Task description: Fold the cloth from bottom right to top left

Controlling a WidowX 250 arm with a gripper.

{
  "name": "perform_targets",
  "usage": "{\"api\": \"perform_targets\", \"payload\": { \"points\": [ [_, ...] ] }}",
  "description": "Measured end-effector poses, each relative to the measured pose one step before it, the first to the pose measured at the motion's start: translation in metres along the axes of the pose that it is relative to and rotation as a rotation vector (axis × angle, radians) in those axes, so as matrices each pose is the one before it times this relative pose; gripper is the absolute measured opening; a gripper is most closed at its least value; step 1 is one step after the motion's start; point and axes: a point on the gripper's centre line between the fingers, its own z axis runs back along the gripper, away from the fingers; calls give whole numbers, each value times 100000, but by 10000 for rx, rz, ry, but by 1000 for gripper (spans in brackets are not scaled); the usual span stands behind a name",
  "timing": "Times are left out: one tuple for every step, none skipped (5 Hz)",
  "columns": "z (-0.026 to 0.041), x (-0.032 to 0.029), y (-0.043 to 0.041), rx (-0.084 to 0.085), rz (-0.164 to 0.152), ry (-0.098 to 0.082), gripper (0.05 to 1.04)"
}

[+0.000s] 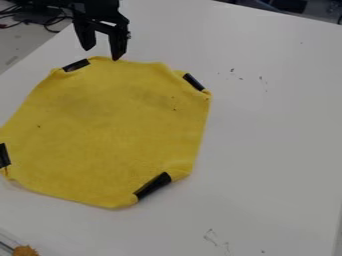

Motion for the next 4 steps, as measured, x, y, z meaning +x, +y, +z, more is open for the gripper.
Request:
{"api": "perform_targets", "payload": {
  "points": [
    [-1573,-631,-363,-182,66,389,1001],
    [-1166,-1618,-2328,-156,339,190,1001],
    [917,-1575,-3270,-64,226,-262,1001],
    [-254,-2418,-3473,-158,374,232,1001]
  ]
}}
